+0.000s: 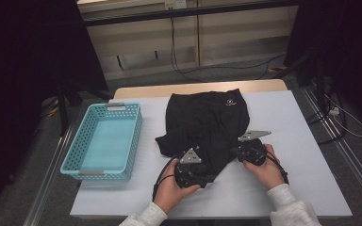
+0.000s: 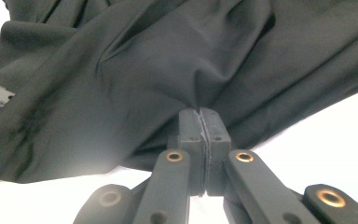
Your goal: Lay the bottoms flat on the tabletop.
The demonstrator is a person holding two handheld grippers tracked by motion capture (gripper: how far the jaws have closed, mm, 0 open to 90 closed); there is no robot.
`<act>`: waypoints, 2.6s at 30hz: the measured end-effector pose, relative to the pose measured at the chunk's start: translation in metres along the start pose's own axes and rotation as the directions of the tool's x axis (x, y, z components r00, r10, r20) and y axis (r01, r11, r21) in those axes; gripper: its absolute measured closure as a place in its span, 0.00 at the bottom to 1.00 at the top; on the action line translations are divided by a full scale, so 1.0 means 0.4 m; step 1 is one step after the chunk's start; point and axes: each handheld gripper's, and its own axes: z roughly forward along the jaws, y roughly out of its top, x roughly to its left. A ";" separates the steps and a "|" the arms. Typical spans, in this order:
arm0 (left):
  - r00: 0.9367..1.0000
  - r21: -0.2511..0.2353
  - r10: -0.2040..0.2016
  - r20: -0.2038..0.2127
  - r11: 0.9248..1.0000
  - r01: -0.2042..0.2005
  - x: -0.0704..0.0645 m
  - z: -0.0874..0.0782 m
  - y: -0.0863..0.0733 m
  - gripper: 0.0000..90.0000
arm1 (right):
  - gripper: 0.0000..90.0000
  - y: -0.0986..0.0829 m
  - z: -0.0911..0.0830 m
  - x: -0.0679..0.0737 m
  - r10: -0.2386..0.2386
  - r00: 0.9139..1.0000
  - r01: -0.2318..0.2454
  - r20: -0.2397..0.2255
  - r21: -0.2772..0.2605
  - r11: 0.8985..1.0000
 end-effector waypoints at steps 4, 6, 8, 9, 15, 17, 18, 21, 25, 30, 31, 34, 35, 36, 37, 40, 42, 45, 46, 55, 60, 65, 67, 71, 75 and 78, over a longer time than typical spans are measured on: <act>1.000 0.015 0.014 -0.004 1.000 -0.014 -0.001 0.003 0.000 0.74 | 1.00 -0.002 0.003 -0.002 0.002 1.000 -0.002 0.001 0.003 1.000; 1.000 0.025 0.009 0.000 1.000 -0.009 0.000 0.004 0.003 0.84 | 1.00 -0.003 0.003 -0.002 0.006 1.000 -0.006 0.002 0.003 1.000; 1.000 0.034 0.001 0.014 0.999 -0.001 -0.003 0.007 0.004 0.93 | 1.00 -0.003 0.002 -0.003 0.007 1.000 -0.007 0.003 0.003 1.000; 1.000 0.039 0.004 0.017 0.999 -0.004 -0.004 0.007 0.005 0.96 | 1.00 -0.003 0.002 -0.003 0.009 1.000 -0.009 0.003 0.001 1.000; 0.997 -0.002 -0.064 0.046 0.998 0.064 0.012 -0.017 0.023 0.98 | 1.00 -0.002 -0.003 -0.006 0.015 1.000 -0.015 0.004 -0.006 1.000; 0.995 -0.041 -0.089 0.055 0.995 0.091 0.022 -0.038 0.035 0.98 | 1.00 -0.002 -0.006 -0.008 0.018 1.000 -0.018 0.003 -0.011 1.000; 0.994 -0.057 -0.096 0.053 0.993 0.099 0.029 -0.050 0.042 0.98 | 1.00 -0.002 -0.008 -0.010 0.018 1.000 -0.018 0.003 -0.013 1.000; 0.990 -0.115 -0.135 0.048 0.984 0.139 0.060 -0.084 0.054 0.98 | 1.00 0.000 -0.016 -0.013 0.020 1.000 -0.020 -0.001 -0.025 1.000; 0.980 -0.164 -0.194 0.041 0.966 0.198 0.105 -0.108 0.062 0.99 | 1.00 0.007 -0.029 -0.012 0.016 1.000 -0.016 -0.011 -0.045 0.999; 0.976 -0.201 -0.217 0.009 0.956 0.214 0.150 -0.119 0.071 0.99 | 1.00 0.032 -0.041 -0.001 0.019 1.000 -0.020 -0.012 -0.104 0.994; 0.975 -0.207 -0.220 -0.001 0.954 0.215 0.161 -0.121 0.071 0.99 | 1.00 0.035 -0.039 0.001 0.016 1.000 -0.017 -0.006 -0.113 0.993; 0.967 -0.211 -0.254 -0.037 0.947 0.241 0.196 -0.121 0.057 0.99 | 0.95 0.036 -0.020 0.009 0.016 1.000 -0.013 0.022 -0.096 0.995; 0.965 -0.206 -0.259 -0.045 0.947 0.245 0.202 -0.120 0.052 0.99 | 0.92 0.033 -0.014 0.014 0.015 1.000 -0.013 0.025 -0.083 0.996; 0.961 -0.202 -0.269 -0.058 0.946 0.253 0.212 -0.115 0.043 0.98 | 0.90 0.032 -0.012 0.016 0.010 1.000 -0.009 0.020 -0.080 0.997; 0.959 -0.197 -0.276 -0.063 0.946 0.259 0.217 -0.112 0.038 0.98 | 0.86 0.030 -0.010 0.022 0.000 1.000 0.001 0.013 -0.075 0.997; 0.954 -0.184 -0.288 -0.077 0.945 0.271 0.231 -0.103 0.024 0.98 | 0.81 0.023 -0.007 0.034 -0.027 1.000 0.027 -0.003 -0.069 0.997; 0.953 -0.177 -0.290 -0.083 0.946 0.272 0.233 -0.098 0.019 0.98 | 0.79 0.017 -0.002 0.041 -0.022 0.999 0.020 -0.025 -0.061 0.998; 0.955 -0.172 -0.283 -0.084 0.948 0.266 0.230 -0.093 0.017 0.98 | 0.70 0.016 0.014 0.059 -0.045 0.997 0.043 -0.063 -0.039 0.998; 0.956 -0.170 -0.282 -0.080 0.949 0.266 0.229 -0.093 0.018 0.98 | 0.66 0.016 0.021 0.067 -0.056 0.996 0.054 -0.075 -0.035 0.998; 0.958 -0.169 -0.275 -0.080 0.951 0.259 0.218 -0.094 0.021 0.98 | 0.98 0.020 0.059 0.090 -0.121 0.992 0.120 -0.043 -0.016 0.993; 0.960 -0.169 -0.275 -0.055 0.950 0.263 0.208 -0.097 0.030 0.98 | 0.99 0.018 0.031 0.058 -0.087 0.992 0.086 -0.090 -0.008 0.996; 0.961 -0.156 -0.276 -0.006 0.950 0.272 0.184 -0.085 0.044 0.98 | 0.99 0.016 -0.041 0.016 -0.065 0.992 0.060 -0.107 -0.045 0.997; 0.964 -0.157 -0.267 0.015 0.951 0.266 0.171 -0.079 0.053 0.98 | 0.99 0.016 -0.071 -0.007 -0.053 0.992 0.046 -0.117 -0.063 0.997; 0.968 -0.147 -0.253 0.000 0.957 0.250 0.173 -0.068 0.058 0.98 | 0.98 0.014 -0.082 -0.030 -0.028 0.993 0.018 -0.119 -0.085 0.996; 0.945 -0.127 -0.315 -0.090 0.944 0.303 0.225 -0.074 0.038 0.97 | 0.74 0.021 -0.032 -0.004 -0.067 0.997 0.064 -0.031 -0.111 0.992; 0.939 -0.120 -0.323 -0.118 0.943 0.309 0.244 -0.082 0.022 0.96 | 0.68 0.024 -0.011 0.015 -0.074 0.997 0.070 -0.031 -0.110 0.992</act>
